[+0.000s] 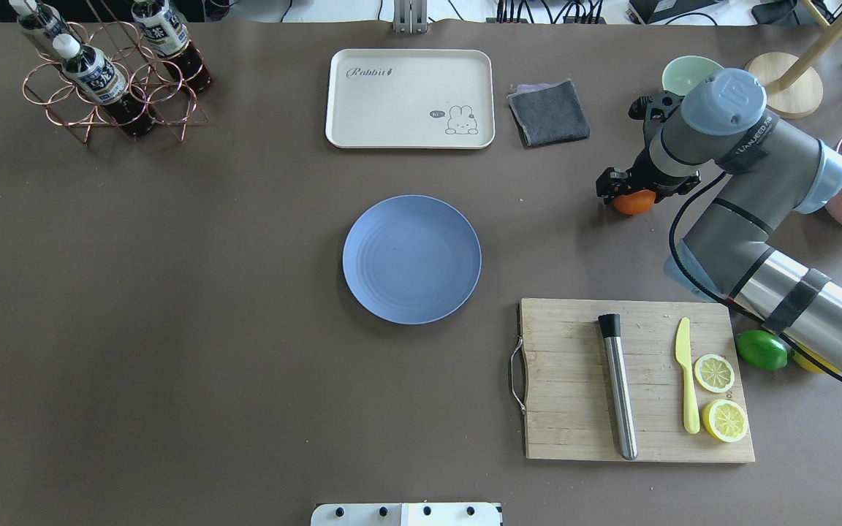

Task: Pick orange to plate
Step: 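Carry the orange with the right gripper over the blue plate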

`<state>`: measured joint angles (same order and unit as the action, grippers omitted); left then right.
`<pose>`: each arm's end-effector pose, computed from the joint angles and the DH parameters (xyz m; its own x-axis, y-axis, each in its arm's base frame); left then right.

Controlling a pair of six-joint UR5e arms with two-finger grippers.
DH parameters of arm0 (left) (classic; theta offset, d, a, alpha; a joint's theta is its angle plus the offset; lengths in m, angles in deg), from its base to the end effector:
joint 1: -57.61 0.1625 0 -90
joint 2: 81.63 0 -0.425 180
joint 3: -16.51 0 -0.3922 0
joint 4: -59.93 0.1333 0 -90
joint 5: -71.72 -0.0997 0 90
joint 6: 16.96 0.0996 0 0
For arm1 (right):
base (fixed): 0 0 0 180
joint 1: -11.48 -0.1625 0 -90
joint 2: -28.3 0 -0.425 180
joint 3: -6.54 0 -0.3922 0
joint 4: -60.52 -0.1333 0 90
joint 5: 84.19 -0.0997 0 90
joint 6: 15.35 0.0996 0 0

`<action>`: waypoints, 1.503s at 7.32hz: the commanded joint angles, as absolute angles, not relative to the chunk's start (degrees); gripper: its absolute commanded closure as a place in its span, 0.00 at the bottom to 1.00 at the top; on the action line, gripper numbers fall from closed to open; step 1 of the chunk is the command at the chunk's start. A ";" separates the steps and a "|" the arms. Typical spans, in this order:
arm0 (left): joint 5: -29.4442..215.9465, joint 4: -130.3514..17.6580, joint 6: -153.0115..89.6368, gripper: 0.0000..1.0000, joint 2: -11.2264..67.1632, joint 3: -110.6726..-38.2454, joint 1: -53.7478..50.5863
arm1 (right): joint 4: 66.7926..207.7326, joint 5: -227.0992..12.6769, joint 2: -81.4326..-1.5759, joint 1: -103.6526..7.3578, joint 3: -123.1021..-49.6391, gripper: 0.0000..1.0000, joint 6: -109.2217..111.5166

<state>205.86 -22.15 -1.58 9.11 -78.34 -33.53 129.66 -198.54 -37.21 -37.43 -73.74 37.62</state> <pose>-0.0737 -0.4912 0.6247 0.6965 0.2239 -0.6817 -0.1710 0.9745 0.1454 -0.3835 -0.5801 0.4649 0.7449 0.0194 0.6669 -0.1004 0.9915 0.0833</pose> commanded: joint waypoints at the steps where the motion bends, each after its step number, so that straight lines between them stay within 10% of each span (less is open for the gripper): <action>1: 205.93 -22.51 -1.58 0.02 8.29 -78.59 -33.44 | 130.21 -198.18 -36.22 -37.12 -75.45 1.00 39.92; 11: 207.95 -22.42 -1.58 0.02 7.67 -78.85 -33.61 | 151.66 -184.75 -7.39 -16.47 -68.54 1.00 74.03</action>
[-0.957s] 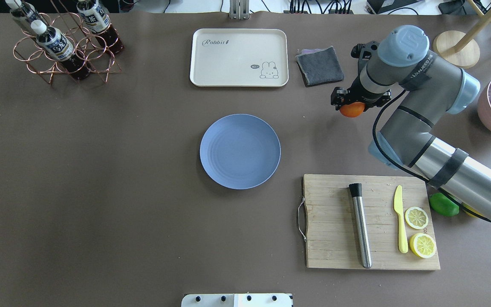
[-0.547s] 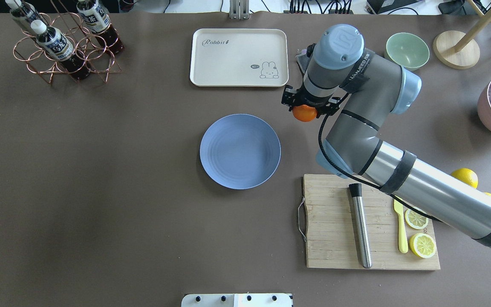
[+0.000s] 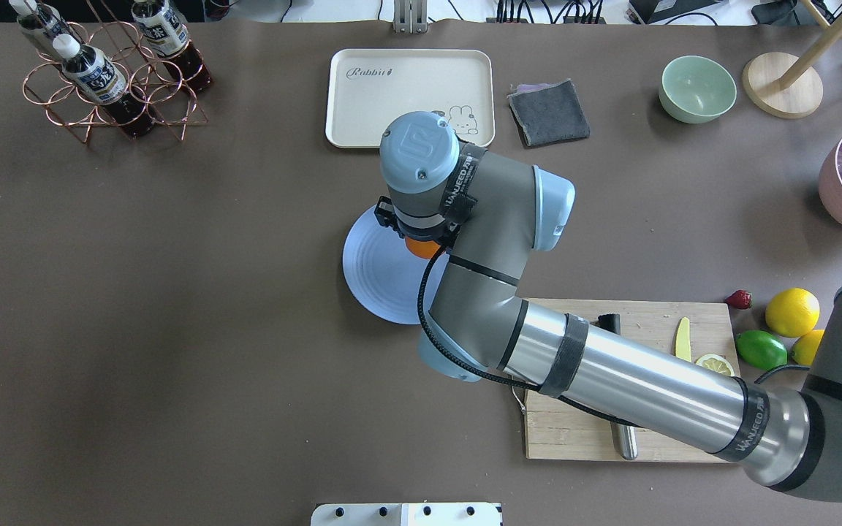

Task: Pick orange to plate
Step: 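Carry the orange with the right gripper over the blue plate, then lower the orange onto the plate and open the right gripper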

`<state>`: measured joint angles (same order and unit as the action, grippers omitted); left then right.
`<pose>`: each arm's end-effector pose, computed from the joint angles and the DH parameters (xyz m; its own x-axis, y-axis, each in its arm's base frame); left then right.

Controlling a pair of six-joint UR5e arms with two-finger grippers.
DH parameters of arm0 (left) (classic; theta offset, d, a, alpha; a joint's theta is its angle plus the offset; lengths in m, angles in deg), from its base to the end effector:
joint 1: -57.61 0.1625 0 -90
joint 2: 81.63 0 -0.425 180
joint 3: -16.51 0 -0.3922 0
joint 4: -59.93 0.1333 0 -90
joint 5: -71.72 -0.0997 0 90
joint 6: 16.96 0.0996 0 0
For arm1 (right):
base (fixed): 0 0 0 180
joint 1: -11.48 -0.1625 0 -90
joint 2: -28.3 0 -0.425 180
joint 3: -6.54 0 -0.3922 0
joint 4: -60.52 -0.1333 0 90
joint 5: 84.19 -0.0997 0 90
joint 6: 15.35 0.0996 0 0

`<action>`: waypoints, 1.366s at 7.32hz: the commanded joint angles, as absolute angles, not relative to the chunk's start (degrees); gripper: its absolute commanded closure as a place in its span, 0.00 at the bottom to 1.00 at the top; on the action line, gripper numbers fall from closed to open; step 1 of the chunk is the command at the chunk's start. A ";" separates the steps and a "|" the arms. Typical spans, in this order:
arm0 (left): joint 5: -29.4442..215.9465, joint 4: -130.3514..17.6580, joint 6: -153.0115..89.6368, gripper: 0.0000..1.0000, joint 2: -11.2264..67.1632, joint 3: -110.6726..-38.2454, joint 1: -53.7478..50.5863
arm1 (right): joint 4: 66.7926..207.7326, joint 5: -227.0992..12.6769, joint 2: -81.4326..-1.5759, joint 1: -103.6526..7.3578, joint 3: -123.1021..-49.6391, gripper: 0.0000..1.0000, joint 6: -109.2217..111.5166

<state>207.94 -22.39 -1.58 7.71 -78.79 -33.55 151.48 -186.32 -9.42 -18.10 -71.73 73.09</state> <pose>-0.0711 -0.4806 0.6298 0.6716 0.2144 -0.7092 -0.1638 0.9765 0.1401 -0.6168 -0.4793 0.1790 0.6799 0.3553 0.6415 -0.3478 0.9264 -0.1445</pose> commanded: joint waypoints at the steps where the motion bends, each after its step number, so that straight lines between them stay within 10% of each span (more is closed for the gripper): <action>1: 208.04 -22.33 -1.58 0.02 7.67 -78.59 -33.53 | 151.75 -184.56 -7.73 -16.12 -68.17 1.00 73.94; 4: 208.04 -22.33 -1.58 0.02 7.67 -78.59 -33.53 | 151.40 -183.95 -7.56 -16.03 -67.56 1.00 73.33; 5: 207.95 -22.33 -1.58 0.02 7.67 -78.50 -33.53 | 151.22 -183.68 -7.73 -16.03 -67.47 0.14 72.81; 6: 207.95 -22.33 -1.58 0.02 7.67 -78.33 -33.53 | 151.22 -182.72 -7.64 -16.03 -67.47 0.00 71.50; 10: 207.95 -22.33 -1.58 0.02 7.67 -77.97 -33.53 | 151.83 -193.74 -11.48 -29.24 -71.57 0.00 56.77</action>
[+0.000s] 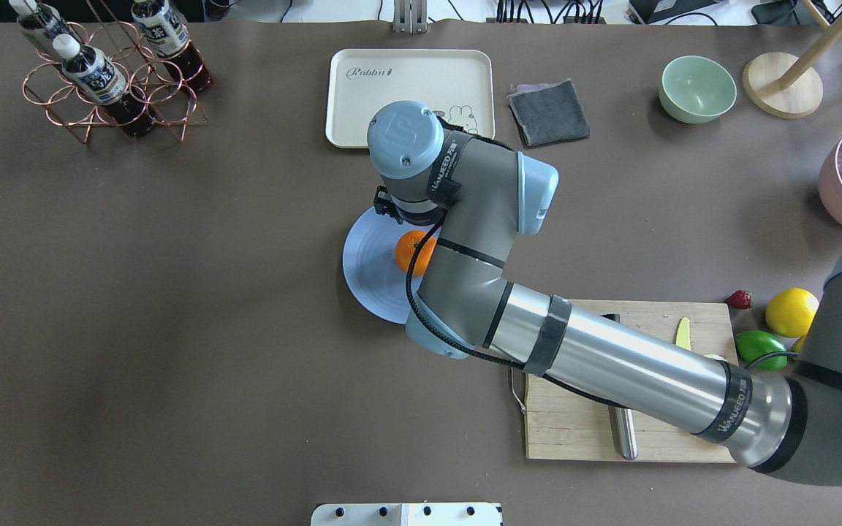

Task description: Pick orange to plate

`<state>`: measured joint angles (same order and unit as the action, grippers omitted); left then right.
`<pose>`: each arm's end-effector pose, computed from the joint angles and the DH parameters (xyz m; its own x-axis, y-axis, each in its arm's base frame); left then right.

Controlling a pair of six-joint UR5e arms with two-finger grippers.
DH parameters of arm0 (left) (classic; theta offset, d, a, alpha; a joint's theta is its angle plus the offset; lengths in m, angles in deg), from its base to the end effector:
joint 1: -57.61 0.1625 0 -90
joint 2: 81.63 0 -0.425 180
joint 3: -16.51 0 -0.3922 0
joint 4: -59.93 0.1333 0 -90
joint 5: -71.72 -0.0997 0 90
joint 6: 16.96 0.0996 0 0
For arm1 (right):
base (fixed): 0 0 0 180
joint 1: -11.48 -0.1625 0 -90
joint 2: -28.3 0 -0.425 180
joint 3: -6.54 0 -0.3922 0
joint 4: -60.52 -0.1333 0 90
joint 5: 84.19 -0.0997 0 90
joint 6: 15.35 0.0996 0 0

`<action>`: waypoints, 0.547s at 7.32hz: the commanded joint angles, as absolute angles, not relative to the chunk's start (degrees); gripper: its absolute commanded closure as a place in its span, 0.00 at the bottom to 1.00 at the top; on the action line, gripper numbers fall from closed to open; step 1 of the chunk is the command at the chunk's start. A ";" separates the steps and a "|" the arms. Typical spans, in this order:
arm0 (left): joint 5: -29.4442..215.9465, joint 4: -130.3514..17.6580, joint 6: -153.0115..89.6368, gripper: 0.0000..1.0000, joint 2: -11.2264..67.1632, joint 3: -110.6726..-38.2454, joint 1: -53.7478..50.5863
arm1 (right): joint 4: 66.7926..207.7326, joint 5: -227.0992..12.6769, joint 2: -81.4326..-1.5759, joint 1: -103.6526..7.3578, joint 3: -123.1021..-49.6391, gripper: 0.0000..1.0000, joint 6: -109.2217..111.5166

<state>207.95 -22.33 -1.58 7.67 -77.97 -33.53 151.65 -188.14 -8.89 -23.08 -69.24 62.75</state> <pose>-0.0709 -0.4795 0.6372 0.6712 0.2032 -0.7129 -0.1640 0.9786 0.1245 -0.5829 -0.5342 0.1909 0.7283 0.2587 0.6346 -0.2858 0.9563 -0.0618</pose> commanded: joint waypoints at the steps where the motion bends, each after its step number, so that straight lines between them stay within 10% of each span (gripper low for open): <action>1: 207.95 -22.33 -1.58 0.02 7.50 -77.97 -33.53 | 153.57 -197.53 -15.69 -34.95 -74.90 0.00 48.54; 4: 207.95 -22.42 -1.58 0.02 6.97 -78.24 -33.53 | 154.12 -202.58 -33.24 -51.13 -82.39 0.00 18.41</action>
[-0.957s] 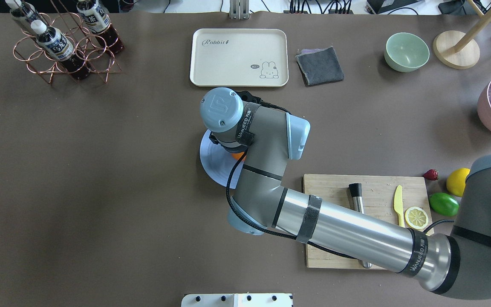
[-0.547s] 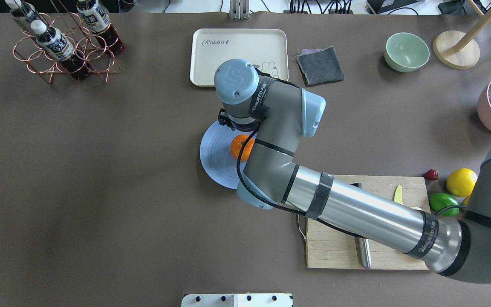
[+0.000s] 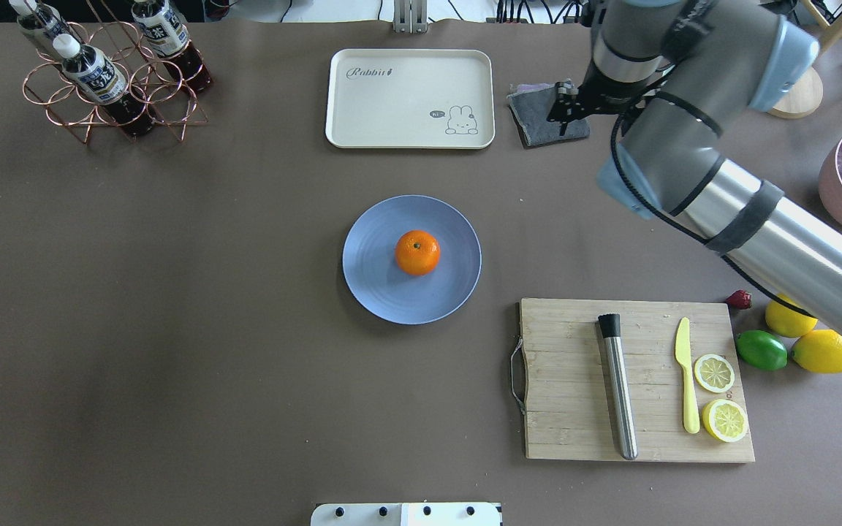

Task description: Pick orange to plate

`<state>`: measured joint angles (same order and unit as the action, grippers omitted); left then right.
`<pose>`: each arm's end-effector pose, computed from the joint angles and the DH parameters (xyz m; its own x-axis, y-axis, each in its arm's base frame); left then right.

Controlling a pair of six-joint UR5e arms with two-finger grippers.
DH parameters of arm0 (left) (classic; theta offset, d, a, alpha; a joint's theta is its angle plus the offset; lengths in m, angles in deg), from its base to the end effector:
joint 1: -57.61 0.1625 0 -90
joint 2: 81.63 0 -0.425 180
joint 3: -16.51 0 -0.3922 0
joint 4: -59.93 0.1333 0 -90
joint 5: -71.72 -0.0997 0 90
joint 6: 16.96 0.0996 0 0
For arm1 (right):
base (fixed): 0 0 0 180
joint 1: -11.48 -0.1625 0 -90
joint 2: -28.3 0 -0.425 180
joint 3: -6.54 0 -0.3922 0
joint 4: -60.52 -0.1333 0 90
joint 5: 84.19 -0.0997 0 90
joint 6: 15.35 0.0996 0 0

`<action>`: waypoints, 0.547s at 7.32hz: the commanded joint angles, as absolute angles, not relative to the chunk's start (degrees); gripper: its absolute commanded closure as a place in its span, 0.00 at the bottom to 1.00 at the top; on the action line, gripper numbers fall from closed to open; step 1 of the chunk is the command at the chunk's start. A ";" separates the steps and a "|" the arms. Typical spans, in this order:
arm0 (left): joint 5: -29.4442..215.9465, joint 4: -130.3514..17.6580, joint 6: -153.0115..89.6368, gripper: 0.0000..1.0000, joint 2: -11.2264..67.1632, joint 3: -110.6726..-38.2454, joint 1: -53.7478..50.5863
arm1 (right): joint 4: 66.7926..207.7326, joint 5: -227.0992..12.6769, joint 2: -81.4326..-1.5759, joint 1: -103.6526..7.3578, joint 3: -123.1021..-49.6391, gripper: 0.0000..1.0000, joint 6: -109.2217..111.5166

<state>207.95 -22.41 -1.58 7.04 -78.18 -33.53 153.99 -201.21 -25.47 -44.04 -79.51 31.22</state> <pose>-0.0708 -0.4746 0.6406 0.6711 0.1990 -0.7142 -0.1640 0.9793 0.1187 -0.3310 -0.6375 0.3256 0.7799 0.0538 0.6236 -0.1023 0.9939 0.0422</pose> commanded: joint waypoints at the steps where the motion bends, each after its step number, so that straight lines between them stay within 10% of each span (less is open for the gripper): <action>1: 207.95 -22.42 -1.58 0.02 6.97 -78.24 -33.53 | 153.86 -206.41 -38.44 -57.53 -82.84 0.00 6.39; 4: 207.95 -22.42 -1.58 0.02 7.14 -78.32 -33.44 | 154.29 -211.89 -49.19 -72.59 -82.50 0.00 -18.73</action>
